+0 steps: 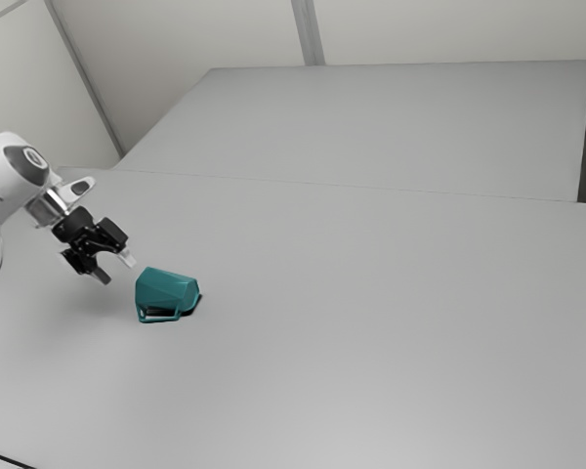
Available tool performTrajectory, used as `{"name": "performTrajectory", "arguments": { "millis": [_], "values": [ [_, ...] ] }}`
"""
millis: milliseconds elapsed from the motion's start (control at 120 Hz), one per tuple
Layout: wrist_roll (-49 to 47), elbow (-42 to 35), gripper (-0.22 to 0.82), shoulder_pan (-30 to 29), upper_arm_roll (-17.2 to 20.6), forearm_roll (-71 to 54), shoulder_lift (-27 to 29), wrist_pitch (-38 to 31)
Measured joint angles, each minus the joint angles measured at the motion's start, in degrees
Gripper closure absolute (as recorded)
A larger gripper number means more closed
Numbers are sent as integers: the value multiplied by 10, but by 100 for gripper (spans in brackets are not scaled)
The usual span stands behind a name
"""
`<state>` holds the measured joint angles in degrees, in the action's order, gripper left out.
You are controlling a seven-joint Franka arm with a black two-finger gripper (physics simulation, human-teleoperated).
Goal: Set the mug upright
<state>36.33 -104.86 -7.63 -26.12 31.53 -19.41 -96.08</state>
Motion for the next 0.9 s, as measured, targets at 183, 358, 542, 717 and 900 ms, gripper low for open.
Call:
{"name": "performTrajectory", "arguments": {
  "millis": [183, 358, 542, 717, 900],
  "values": [
    [52, -7, 0, 1, 0, 64, -21, -30],
    [92, -22, 0, 0, 0, 117, -32, -40],
    [123, -41, 0, -4, 0, 165, -32, -34],
    [145, -58, 0, -4, 0, 200, -31, -22],
    [161, -73, 2, -4, 0, 220, -31, -8]
  ]
}}
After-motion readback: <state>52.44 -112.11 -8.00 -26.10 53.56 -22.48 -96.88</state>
